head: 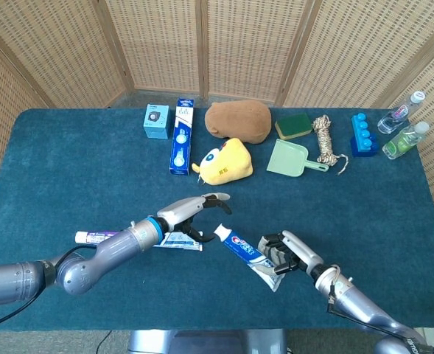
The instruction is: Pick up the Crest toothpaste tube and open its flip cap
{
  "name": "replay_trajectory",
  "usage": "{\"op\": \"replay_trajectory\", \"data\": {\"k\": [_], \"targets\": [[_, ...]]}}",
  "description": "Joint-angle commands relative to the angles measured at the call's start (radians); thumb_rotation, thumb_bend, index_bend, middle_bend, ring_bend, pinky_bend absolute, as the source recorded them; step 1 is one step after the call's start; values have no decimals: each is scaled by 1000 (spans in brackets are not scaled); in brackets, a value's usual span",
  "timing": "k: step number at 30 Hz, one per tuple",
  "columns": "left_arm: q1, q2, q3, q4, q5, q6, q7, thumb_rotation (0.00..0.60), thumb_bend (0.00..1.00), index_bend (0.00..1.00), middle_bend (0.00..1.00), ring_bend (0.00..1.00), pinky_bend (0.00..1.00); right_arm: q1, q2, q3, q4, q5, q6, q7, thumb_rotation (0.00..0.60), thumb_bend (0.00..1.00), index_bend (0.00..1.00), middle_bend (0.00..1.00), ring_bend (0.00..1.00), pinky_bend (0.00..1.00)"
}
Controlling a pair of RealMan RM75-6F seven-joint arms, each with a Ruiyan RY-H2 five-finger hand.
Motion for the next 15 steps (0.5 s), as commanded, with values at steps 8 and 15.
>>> {"op": "replay_trajectory", "data": {"k": [8,15], "targets": [[-20,-16,8,21,25,7,-45,600,343,310,87,0,89,14,7,-3,1,-6,-3,34,600,499,997,755,732,766],[-28,-16,11,26,36,21,-67,600,371,384,111,3,95,16,10,-12,5,-15,-3,55,600,499,997,754,732,766]]}}
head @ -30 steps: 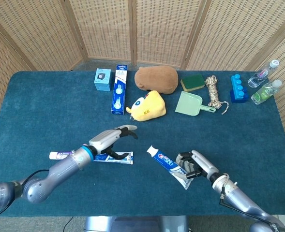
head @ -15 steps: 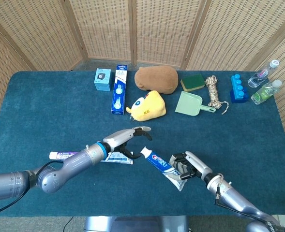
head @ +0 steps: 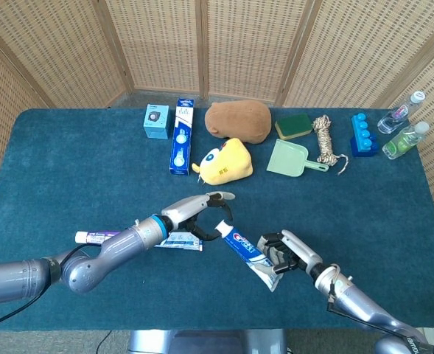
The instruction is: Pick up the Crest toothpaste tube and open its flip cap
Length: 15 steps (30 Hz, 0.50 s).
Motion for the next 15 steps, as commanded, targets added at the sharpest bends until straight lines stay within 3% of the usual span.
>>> {"op": "replay_trajectory", "data": {"k": [1,15], "targets": [[-3,1,3,2,2,4,-6,600,371,382,111,3,96,1,2,-3,0,-6,1,8,600,499,997,755,732,766],[-15,3,11,7,18,4,-45,600,378,385,114,3,103,3,14,-16,-6,-29,12,43,600,499,996,755,732,766]]}}
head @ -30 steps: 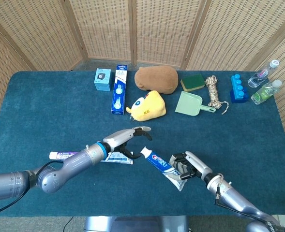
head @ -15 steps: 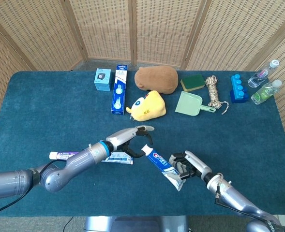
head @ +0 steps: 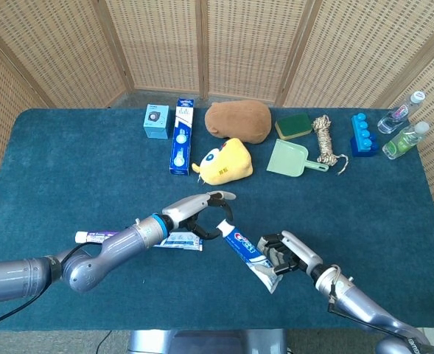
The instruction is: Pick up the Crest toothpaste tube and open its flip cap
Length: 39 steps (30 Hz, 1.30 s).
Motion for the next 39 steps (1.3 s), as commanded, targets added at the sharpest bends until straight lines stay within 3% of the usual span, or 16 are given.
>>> {"op": "replay_trajectory", "data": {"k": [1,8,19,39], "targets": [[-2,0,2,0,2,5,-2,600,382,391,115,4,103,-2,4,-3,-1,-5,5,7,600,499,997,755,732,766],[-10,-2,9,1,1,18,-7,600,393,470,132,11,108,-3,5,-11,10,-4,11,20,600,499,997,754,733,766],[-17,2,24,0,-10,37,-8,600,392,505,135,15,116,-3,-1,-12,23,33,31,14,600,500,996,753,732,766],[-24,7,39,-17,-20,68,0,600,391,567,146,21,119,9,-30,-13,22,242,106,-167,600,498,997,753,739,766]]}}
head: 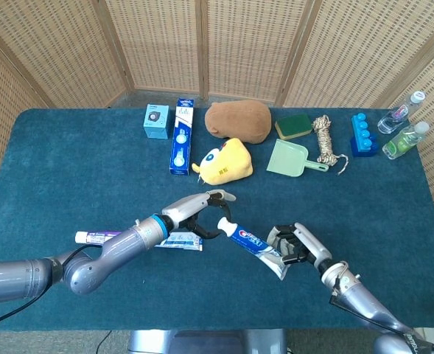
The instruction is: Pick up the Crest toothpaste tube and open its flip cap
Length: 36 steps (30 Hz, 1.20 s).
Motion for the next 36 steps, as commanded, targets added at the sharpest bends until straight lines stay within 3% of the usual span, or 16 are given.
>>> {"op": "replay_trajectory", "data": {"k": [1,11,25,36], "targets": [[2,3,1,-4,-1,6,0,600,392,569,146,21,119,7,-9,0,-4,53,21,-50,600,498,997,753,739,766],[5,14,3,-18,-3,15,1,600,393,589,145,23,124,19,-23,2,-13,143,59,-148,600,499,996,753,744,766],[5,26,-2,-36,-9,26,-1,600,391,562,127,22,137,32,-55,-22,-53,178,153,-356,600,499,997,753,745,767],[55,91,-15,-80,8,76,-14,600,389,433,117,19,141,14,-51,-10,-57,163,169,-353,600,499,997,753,746,766]]}}
